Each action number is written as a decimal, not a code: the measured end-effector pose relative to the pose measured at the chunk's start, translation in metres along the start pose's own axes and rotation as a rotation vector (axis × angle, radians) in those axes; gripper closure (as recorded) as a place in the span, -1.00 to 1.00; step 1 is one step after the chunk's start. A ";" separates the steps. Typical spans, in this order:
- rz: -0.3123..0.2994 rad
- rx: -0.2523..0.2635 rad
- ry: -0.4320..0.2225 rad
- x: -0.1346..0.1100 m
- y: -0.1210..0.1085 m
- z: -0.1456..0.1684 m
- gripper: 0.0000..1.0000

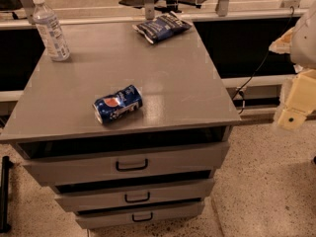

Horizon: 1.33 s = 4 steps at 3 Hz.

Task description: Move blue chip bag near pepsi can

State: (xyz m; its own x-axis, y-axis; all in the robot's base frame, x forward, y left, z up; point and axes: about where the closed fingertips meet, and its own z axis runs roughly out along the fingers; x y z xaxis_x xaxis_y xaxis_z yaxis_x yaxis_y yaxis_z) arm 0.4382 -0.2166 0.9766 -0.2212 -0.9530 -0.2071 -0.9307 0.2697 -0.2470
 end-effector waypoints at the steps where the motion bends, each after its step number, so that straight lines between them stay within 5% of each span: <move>1: 0.000 0.000 0.000 0.000 0.000 0.000 -1.00; 2: -0.004 0.008 -0.031 -0.003 -0.007 0.003 -1.00; 4: -0.049 0.093 -0.242 -0.060 -0.101 0.039 -1.00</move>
Offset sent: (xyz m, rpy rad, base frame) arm 0.0210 0.0023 -0.0068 0.0648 -0.0194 0.0252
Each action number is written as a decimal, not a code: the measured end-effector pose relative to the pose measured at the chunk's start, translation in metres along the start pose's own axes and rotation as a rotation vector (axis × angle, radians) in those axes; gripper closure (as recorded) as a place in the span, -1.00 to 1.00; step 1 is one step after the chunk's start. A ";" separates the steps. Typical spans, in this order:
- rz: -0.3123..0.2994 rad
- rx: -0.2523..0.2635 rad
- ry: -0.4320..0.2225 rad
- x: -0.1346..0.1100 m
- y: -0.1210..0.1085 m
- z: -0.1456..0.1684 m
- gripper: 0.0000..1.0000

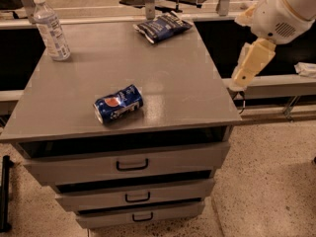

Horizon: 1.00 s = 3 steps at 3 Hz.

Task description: Move blue chip bag near pepsi can

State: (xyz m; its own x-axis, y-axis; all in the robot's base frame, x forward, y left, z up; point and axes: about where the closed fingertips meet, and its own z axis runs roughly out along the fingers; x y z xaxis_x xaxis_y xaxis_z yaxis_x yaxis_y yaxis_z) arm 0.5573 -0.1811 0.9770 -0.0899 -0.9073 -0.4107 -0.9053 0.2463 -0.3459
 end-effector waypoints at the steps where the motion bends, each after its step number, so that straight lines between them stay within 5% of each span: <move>1: -0.017 0.056 -0.100 -0.025 -0.060 0.026 -1.00; 3: -0.016 0.095 -0.120 -0.029 -0.075 0.012 -1.00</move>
Offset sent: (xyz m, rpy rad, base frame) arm 0.0470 0.0117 0.0042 0.0545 -0.0537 0.0187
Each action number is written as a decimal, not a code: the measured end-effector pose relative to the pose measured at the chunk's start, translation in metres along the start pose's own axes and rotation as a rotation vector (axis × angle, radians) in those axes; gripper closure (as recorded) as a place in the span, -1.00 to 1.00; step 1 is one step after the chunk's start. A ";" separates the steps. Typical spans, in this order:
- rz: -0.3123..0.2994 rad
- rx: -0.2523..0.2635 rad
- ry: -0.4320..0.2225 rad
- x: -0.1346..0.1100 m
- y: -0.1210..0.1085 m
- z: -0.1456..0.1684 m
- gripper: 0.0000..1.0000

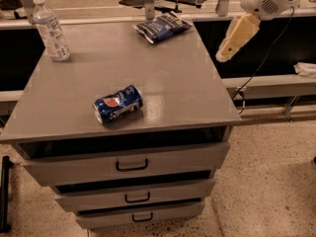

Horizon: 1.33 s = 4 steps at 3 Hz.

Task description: Move blue chip bag near pepsi can

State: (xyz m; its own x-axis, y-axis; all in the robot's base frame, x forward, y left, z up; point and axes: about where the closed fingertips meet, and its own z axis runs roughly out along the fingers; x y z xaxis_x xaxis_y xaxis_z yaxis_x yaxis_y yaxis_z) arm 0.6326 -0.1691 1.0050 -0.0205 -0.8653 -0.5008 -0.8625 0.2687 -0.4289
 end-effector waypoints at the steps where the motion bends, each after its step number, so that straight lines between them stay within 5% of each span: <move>1: 0.045 0.035 -0.032 -0.005 -0.017 0.029 -1.00; 4: 0.261 0.100 -0.278 -0.045 -0.119 0.203 -1.00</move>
Offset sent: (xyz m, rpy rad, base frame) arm 0.2102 0.0749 -0.0575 0.3234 -0.1058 -0.1094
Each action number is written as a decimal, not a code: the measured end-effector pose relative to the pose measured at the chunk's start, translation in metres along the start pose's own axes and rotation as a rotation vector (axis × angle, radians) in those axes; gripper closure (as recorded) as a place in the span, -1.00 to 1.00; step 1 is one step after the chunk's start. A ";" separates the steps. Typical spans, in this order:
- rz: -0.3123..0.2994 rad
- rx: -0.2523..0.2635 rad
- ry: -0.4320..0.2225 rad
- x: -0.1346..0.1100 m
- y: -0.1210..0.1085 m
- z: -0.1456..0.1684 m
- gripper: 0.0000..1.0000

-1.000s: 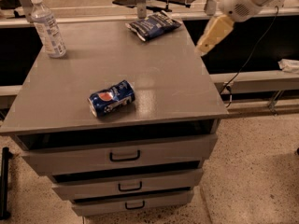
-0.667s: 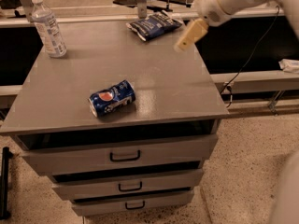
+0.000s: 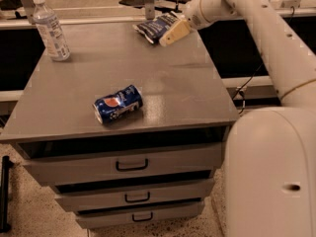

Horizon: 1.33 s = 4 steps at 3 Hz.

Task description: Move blue chip bag near pepsi can

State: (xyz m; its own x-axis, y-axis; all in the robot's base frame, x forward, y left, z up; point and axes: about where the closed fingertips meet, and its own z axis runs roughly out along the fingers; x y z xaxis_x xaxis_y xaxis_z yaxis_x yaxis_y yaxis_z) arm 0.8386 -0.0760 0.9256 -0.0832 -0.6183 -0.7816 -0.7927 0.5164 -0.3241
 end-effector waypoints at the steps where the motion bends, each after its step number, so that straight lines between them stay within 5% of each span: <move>1: 0.134 0.023 -0.049 -0.005 -0.007 0.042 -1.00; 3: 0.324 0.031 -0.091 -0.009 0.004 0.082 -1.00; 4: 0.362 0.032 -0.113 -0.015 0.008 0.096 -1.00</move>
Offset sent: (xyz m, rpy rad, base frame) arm 0.0504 0.0536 -0.0405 0.3082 0.1286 -0.2083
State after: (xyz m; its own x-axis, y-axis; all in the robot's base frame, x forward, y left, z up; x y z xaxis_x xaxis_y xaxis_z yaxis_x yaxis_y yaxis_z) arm 0.8913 -0.0050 0.8836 -0.2862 -0.3244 -0.9016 -0.7048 0.7087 -0.0313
